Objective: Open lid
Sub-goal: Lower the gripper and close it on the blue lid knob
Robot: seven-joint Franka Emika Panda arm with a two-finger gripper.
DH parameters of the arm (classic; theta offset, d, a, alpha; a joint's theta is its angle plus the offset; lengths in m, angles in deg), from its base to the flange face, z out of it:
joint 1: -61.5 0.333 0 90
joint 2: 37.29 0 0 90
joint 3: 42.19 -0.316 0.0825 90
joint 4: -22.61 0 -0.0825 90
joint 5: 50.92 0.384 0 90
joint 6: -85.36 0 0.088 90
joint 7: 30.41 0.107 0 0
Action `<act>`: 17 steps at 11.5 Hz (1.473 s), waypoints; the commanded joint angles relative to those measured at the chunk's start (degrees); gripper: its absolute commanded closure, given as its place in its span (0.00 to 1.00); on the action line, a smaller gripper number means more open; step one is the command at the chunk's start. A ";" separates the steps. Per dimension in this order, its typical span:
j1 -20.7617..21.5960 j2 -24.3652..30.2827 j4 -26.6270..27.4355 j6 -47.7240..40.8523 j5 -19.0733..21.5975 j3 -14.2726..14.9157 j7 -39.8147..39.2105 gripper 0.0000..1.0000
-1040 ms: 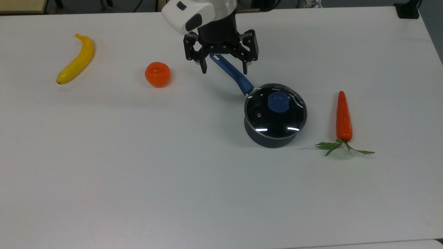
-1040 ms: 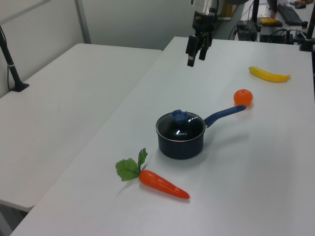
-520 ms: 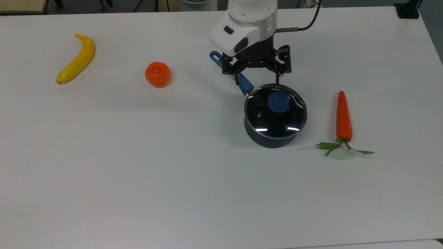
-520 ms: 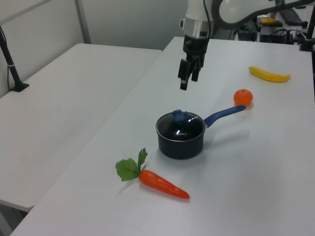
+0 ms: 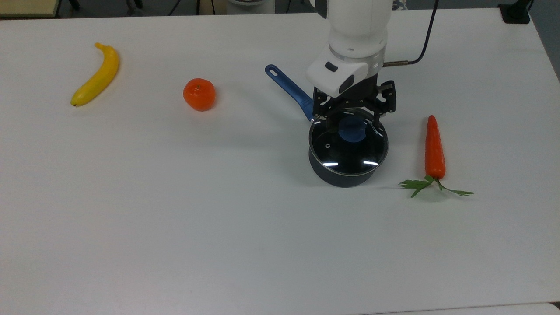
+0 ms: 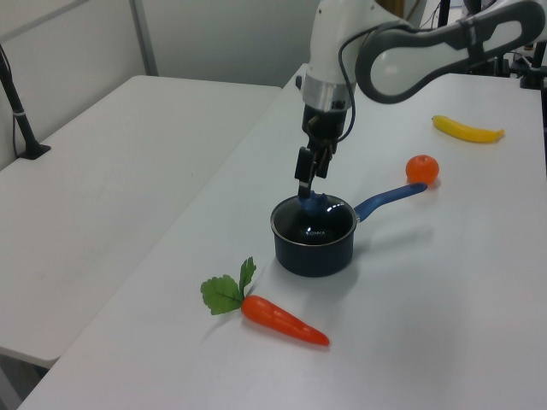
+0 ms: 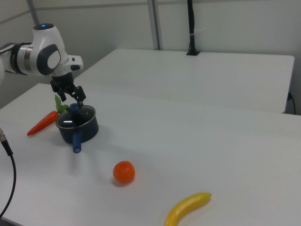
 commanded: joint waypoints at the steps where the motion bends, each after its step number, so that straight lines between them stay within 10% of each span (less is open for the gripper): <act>1: 1.08 -0.91 -0.29 1.15 -1.15 0.70 1.27 0.00; 4: 1.34 -1.97 -0.29 1.06 -2.20 0.70 1.09 0.00; 13: 1.52 -0.74 -0.29 0.01 -4.49 0.70 1.09 0.55; 17: 1.34 3.03 -0.29 -4.19 -3.53 0.70 0.91 0.61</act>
